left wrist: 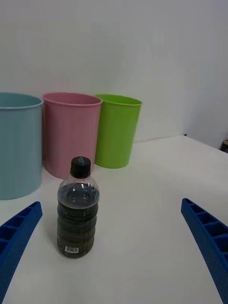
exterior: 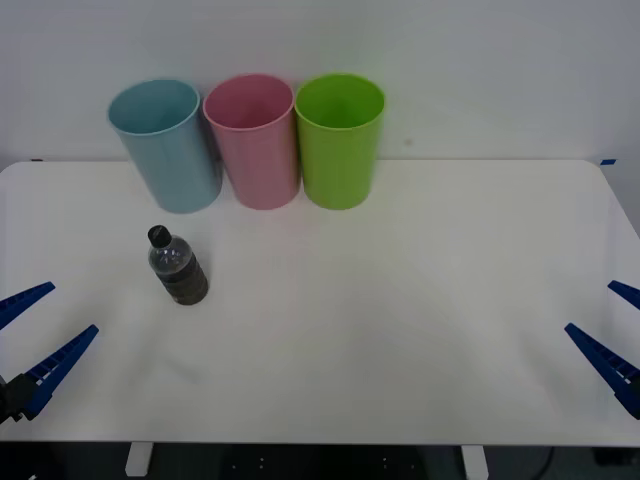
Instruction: Grasp the object on the table and drop it into the matching bin: aluminum can to the light blue bin, PET bottle to the pink bin.
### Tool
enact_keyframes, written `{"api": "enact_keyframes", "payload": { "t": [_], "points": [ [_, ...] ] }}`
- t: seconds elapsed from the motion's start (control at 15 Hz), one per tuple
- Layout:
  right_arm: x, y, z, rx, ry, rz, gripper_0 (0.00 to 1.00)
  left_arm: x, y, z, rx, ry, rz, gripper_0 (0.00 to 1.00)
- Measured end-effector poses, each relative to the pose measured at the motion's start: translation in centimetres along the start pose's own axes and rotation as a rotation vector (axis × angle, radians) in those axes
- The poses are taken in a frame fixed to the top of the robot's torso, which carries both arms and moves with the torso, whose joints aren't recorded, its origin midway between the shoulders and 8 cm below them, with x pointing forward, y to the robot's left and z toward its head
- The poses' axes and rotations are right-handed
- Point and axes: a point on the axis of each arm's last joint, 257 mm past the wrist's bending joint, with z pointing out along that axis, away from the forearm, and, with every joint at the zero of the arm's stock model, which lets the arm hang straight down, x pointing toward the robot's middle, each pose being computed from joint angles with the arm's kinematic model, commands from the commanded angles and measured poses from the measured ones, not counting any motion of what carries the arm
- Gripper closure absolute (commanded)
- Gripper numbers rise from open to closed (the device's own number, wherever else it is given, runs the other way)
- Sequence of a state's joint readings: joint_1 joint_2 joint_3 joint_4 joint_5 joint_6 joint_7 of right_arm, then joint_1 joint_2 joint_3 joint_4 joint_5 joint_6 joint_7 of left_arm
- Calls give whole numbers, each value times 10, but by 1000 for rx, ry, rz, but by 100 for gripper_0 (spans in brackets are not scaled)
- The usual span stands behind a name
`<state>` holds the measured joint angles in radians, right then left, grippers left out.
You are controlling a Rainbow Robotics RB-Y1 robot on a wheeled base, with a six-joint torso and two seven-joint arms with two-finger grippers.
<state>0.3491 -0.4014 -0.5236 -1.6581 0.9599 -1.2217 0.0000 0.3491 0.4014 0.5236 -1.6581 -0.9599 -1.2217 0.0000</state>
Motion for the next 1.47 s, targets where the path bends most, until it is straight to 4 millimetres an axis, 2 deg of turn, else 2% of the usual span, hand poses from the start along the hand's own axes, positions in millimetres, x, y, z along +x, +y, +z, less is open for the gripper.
{"api": "enact_keyframes", "payload": {
  "t": [0.47, 0.6, 0.93, 1.33, 1.47],
  "points": [
    [0, 0, 0, 0, 0, 0, 0, -5, 5, -3, -29, -47, -32, 0],
    [0, 0, 0, 0, 0, 0, 0, -1, 8, -7, -43, -29, -28, 0],
    [0, 0, 0, 0, 0, 0, 0, 26, 16, -6, -77, 44, -20, 0],
    [0, 0, 0, 0, 0, 0, 0, 60, 26, 13, -117, 120, 18, 0],
    [0, 0, 0, 0, 0, 0, 0, 76, 36, 20, -131, 135, 67, 0]
  ]
}}
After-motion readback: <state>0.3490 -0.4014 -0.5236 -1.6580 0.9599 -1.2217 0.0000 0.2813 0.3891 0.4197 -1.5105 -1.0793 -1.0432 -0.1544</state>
